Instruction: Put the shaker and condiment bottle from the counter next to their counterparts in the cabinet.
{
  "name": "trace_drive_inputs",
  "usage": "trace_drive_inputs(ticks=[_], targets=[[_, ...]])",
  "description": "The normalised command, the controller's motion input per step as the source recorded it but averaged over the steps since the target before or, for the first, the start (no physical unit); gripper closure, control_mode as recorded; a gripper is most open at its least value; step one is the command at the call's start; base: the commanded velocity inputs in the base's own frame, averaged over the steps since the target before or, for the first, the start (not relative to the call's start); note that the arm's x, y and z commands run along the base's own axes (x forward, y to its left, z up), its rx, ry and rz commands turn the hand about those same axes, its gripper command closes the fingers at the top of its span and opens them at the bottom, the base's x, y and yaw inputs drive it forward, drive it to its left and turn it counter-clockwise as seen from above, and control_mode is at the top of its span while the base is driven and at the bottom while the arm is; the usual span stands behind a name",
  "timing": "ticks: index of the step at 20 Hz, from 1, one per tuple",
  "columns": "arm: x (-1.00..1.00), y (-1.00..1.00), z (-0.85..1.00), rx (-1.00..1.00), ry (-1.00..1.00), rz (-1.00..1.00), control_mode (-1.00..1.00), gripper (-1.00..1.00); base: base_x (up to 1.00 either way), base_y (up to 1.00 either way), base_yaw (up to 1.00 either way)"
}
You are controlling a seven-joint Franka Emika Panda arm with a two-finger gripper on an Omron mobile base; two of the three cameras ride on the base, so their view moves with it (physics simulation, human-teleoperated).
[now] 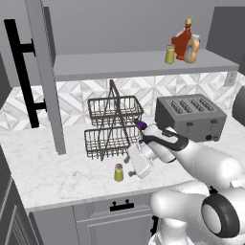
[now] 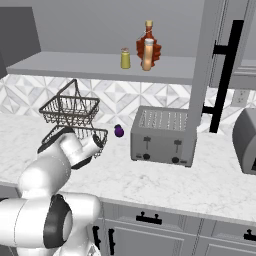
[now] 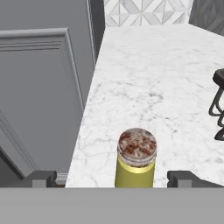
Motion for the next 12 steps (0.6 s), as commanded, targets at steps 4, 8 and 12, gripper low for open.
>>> trace_drive_inputs(ticks=[4, 8, 12], targets=[[0.01, 0.03, -0.16, 0.03, 0.0, 0.0, -1.0, -1.0, 0.0, 0.0, 0.0], [0.08, 0.05, -0.13, 0.03, 0.0, 0.0, -1.0, -1.0, 0.0, 0.0, 0.0], [0.1, 0.09, -0.12, 0.03, 0.0, 0.0, -1.0, -1.0, 0.0, 0.0, 0.0]])
